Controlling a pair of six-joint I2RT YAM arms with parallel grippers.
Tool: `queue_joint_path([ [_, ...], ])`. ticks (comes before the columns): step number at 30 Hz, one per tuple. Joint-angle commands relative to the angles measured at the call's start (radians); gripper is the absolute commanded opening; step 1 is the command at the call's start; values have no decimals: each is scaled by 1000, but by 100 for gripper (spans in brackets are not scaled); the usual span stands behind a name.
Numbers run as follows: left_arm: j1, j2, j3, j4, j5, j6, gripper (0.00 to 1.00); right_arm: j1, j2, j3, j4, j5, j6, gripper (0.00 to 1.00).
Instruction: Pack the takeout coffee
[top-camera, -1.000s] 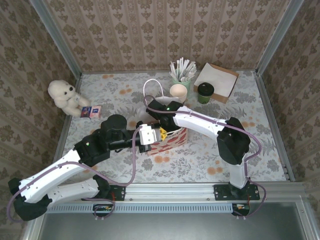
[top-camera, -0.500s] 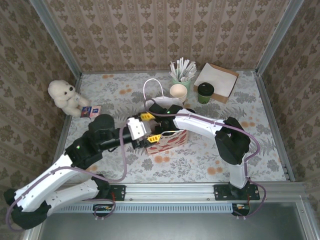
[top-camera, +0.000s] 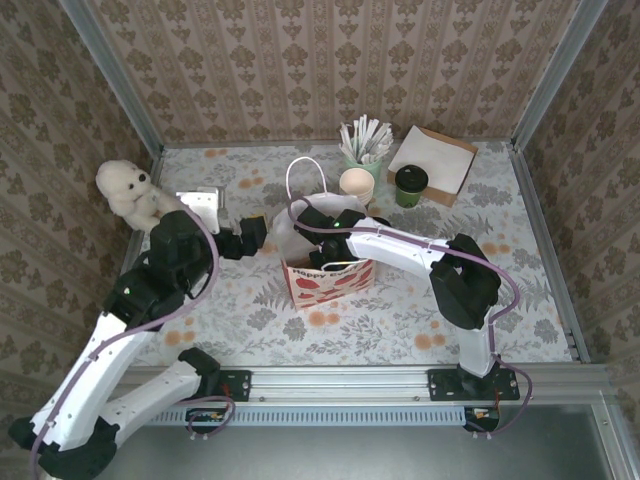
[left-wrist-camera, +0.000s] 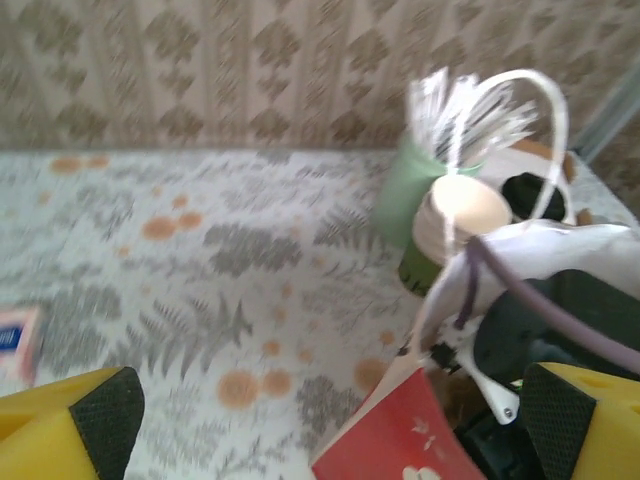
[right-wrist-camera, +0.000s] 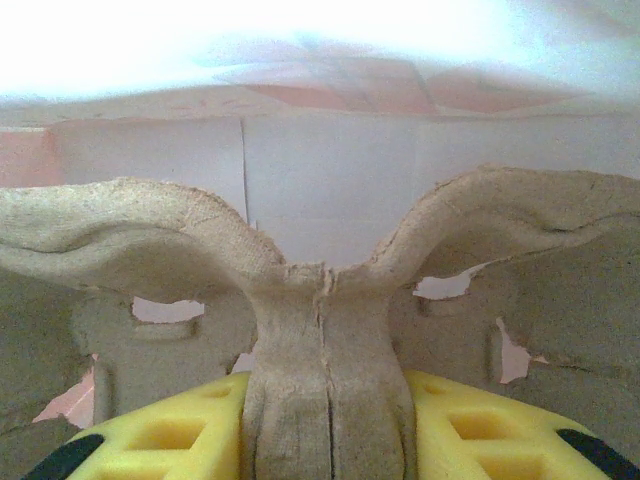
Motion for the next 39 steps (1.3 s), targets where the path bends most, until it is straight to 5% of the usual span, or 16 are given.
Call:
queue_joint_path([
  [1, 41, 7, 44, -191, 91, -145, 99, 4, -16, -5, 15, 2, 4, 40],
  [6, 139, 120, 94, -192, 408, -175, 91, 4, -8, 13, 21, 9, 4, 40],
  [13, 146, 250, 133, -143, 525, -154, 78, 6, -11, -8, 49, 47, 21, 40],
  [24, 146, 310, 115, -136, 544, -145, 55, 8, 14, -80, 129, 96, 37, 41],
  [39, 147, 364, 106, -112, 581, -143, 49, 10, 58, -165, 233, 146, 15, 52],
])
